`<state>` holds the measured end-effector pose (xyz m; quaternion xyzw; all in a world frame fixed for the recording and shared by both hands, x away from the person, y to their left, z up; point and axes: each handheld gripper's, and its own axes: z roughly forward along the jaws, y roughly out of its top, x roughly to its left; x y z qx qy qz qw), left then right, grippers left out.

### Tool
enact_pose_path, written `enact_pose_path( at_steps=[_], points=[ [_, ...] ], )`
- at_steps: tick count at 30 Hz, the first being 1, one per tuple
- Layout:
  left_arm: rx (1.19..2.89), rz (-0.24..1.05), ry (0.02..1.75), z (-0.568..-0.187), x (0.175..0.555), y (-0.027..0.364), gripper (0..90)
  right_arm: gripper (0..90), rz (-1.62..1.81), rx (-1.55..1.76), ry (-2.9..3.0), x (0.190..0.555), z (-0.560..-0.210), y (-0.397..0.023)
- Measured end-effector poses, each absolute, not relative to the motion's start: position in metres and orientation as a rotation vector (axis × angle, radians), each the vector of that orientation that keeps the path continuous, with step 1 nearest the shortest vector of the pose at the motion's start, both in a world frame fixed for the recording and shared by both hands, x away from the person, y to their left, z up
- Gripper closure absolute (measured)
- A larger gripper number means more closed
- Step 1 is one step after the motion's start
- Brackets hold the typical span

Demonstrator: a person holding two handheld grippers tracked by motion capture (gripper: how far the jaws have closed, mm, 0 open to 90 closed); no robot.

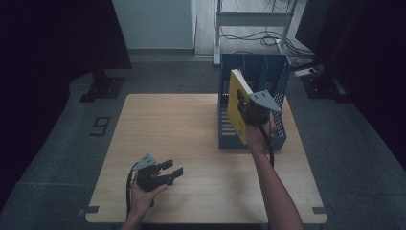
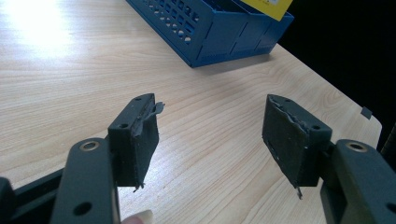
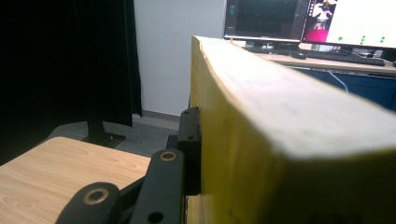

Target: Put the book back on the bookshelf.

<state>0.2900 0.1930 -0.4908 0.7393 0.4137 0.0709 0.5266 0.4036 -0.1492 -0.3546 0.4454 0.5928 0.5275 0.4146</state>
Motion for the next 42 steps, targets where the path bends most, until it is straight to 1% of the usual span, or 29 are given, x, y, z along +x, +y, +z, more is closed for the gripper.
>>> enact_pose_path(
  at_steps=[42],
  points=[
    [1.767,0.171,0.993,-0.492,0.290,0.195,35.3,74.2,1.305,1.153,1.489,0.426,-0.366,-0.132]
  ],
)
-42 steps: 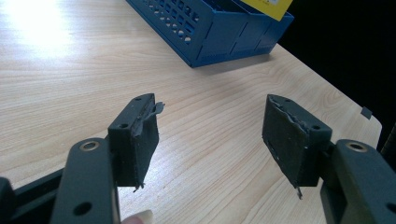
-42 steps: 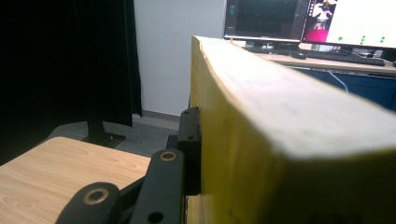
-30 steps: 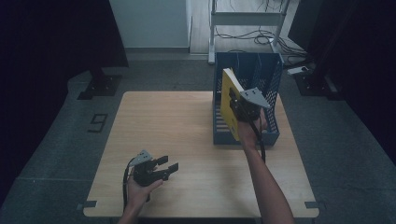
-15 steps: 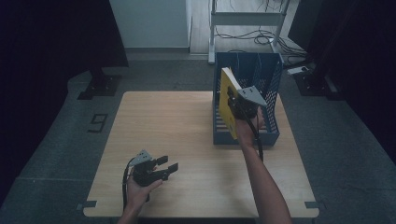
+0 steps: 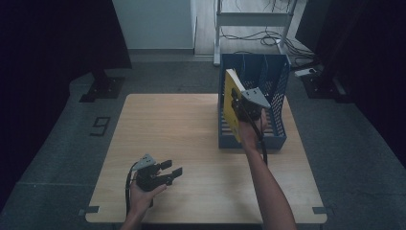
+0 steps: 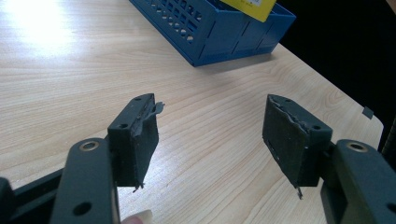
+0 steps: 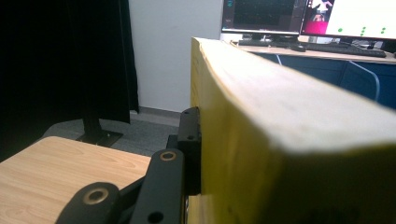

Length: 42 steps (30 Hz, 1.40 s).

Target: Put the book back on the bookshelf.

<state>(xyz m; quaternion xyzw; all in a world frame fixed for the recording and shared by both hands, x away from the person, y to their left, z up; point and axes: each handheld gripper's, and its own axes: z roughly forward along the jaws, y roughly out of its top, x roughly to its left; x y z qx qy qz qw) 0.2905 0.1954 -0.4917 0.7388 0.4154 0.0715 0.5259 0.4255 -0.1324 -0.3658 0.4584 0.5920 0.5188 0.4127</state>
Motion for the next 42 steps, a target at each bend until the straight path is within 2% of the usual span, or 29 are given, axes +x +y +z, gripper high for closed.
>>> enact_pose_path(
  at_steps=[42],
  points=[
    [1.749,0.168,1.002,-0.490,0.290,0.201,35.3,74.2,1.278,1.193,1.444,0.451,-0.365,-0.129]
  ],
)
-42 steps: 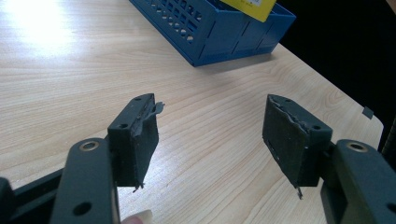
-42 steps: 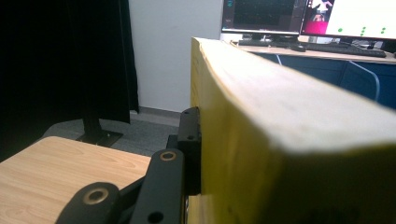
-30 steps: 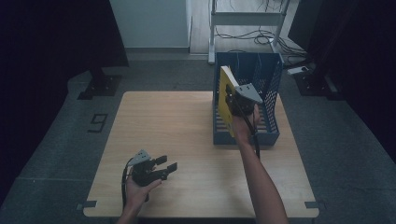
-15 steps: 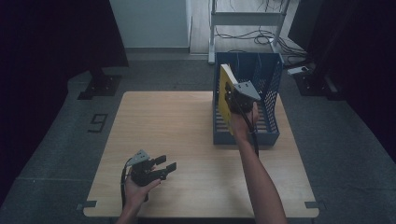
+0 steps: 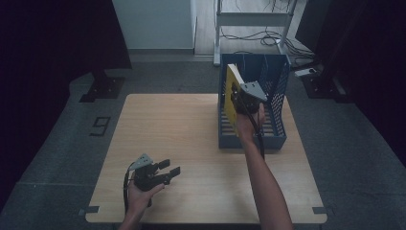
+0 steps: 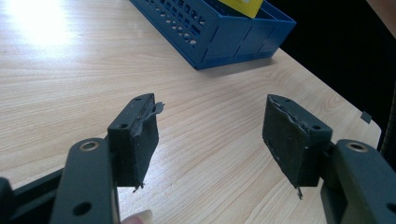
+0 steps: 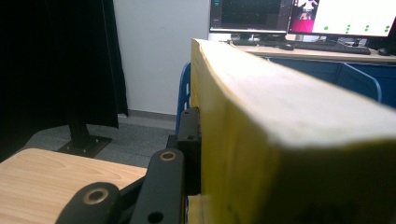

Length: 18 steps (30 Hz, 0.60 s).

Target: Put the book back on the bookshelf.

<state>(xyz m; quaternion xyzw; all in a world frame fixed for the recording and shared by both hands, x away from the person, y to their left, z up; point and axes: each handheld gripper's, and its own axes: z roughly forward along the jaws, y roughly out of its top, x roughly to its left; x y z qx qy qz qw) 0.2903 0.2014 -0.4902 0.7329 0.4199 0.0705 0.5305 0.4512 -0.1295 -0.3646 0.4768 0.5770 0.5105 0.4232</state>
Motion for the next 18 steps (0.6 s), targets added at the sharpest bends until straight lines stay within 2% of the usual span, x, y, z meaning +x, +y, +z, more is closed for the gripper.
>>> enact_pose_path(
  at_steps=[18],
  points=[
    [1.748,0.164,1.005,-0.491,0.290,0.203,35.3,74.2,1.281,1.210,1.436,0.468,-0.371,-0.124]
  ],
)
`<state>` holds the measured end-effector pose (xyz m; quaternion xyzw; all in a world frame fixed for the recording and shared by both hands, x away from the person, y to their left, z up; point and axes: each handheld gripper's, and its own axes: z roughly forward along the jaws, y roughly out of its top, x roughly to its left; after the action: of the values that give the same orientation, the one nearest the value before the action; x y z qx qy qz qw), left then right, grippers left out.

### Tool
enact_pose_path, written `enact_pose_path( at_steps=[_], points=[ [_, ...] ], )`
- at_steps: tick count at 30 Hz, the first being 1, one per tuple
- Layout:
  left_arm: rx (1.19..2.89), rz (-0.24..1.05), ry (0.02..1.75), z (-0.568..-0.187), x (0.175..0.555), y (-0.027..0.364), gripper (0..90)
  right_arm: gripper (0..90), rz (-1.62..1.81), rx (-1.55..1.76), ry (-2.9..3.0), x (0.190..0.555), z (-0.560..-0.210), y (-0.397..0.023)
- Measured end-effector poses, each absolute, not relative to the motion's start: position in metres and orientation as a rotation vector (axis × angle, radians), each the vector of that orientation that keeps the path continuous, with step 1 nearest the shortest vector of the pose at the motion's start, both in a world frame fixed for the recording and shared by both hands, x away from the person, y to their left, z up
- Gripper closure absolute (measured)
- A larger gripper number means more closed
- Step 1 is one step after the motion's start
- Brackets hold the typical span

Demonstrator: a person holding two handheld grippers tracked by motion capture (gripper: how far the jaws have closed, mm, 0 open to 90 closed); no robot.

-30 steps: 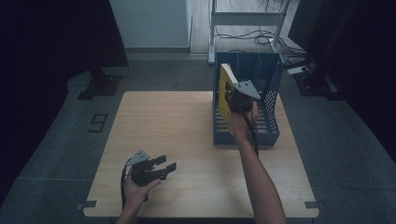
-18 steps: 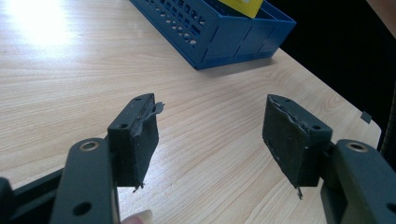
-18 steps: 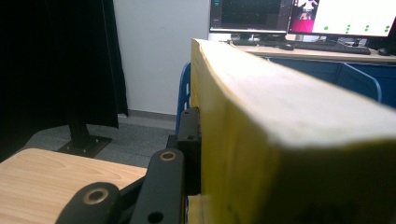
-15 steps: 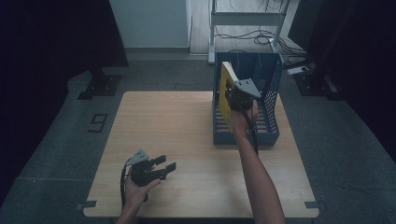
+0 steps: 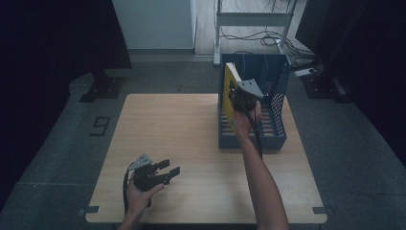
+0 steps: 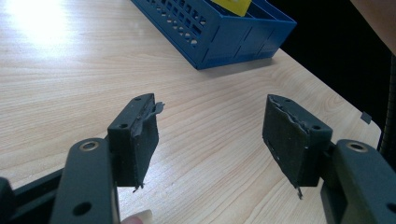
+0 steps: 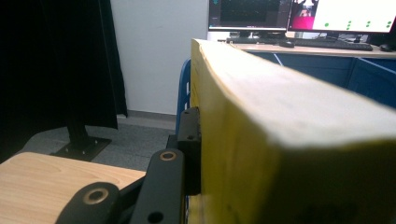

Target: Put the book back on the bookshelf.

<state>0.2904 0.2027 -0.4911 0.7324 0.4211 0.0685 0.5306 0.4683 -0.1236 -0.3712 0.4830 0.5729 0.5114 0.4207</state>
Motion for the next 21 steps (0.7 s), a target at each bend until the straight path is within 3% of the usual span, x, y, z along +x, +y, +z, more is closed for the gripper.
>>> enact_pose_path(
  at_steps=[21],
  points=[
    [1.746,0.164,1.020,-0.493,0.291,0.206,35.3,74.1,1.245,1.238,1.456,0.489,-0.393,-0.115]
  ],
)
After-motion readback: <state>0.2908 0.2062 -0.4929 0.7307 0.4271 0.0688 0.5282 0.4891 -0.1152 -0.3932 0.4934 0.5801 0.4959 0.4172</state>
